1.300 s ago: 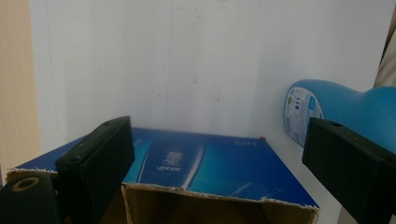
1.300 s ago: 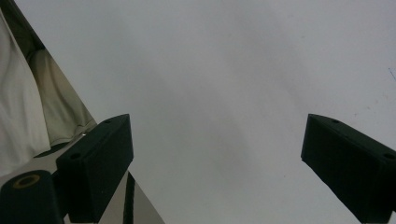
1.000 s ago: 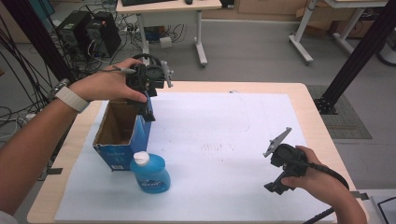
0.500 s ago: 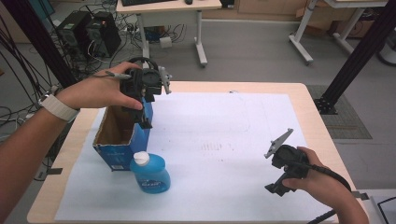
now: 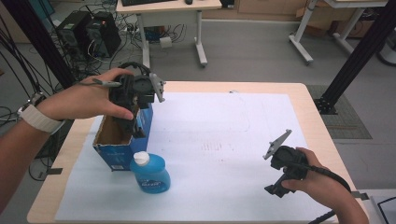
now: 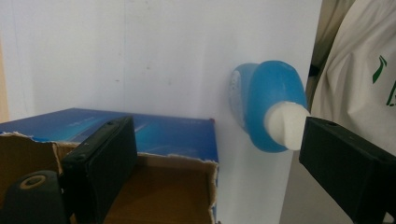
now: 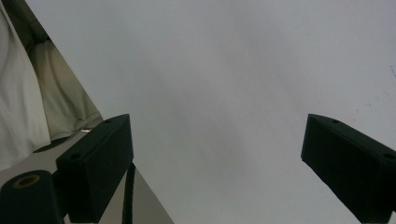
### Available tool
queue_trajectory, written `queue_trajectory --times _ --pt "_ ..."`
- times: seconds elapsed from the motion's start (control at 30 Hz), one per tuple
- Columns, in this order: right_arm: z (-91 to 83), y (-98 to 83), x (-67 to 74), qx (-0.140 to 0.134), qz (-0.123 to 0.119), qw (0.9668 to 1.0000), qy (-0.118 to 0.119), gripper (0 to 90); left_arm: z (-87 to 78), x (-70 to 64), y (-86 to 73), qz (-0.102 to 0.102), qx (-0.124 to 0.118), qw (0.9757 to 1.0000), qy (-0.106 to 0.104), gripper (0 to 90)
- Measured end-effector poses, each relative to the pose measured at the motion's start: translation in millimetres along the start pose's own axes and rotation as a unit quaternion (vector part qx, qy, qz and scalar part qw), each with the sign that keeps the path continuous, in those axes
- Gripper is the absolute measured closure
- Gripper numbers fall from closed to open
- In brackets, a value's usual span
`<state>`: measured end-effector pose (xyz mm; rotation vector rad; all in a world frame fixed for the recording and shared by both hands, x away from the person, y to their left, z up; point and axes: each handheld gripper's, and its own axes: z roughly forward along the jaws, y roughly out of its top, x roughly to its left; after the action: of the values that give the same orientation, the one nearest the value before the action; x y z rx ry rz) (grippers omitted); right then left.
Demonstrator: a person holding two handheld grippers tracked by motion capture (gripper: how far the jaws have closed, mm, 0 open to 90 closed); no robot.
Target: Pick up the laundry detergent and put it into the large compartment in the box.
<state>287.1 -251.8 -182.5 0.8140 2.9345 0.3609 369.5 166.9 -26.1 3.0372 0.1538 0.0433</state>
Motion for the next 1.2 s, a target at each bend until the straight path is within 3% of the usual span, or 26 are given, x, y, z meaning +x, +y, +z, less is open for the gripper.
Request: queue_trajectory --times 0.23,0.53,0.83,1.2 --pt "-1.4 0.7 0.6 0.003 -0.002 1.0000 -0.002 9.1 -4.3 -15.1 -3.5 0.000 0.002 0.9999 -0.014 11.1" --pt "-2.0 2.1 2.8 -0.002 -0.007 1.0000 -0.002 9.1 0.5 -33.1 -5.0 0.005 0.001 0.9999 -0.014 10.6" --pt "1.1 1.8 4.0 -0.006 -0.007 1.0000 0.001 9.1 23.8 -52.7 -0.2 0.013 0.012 0.9998 0.000 10.7" --pt "4.7 1.6 5.0 -0.010 -0.011 0.9999 0.003 9.1 51.8 -59.3 -0.7 0.006 0.015 0.9997 0.021 10.9"
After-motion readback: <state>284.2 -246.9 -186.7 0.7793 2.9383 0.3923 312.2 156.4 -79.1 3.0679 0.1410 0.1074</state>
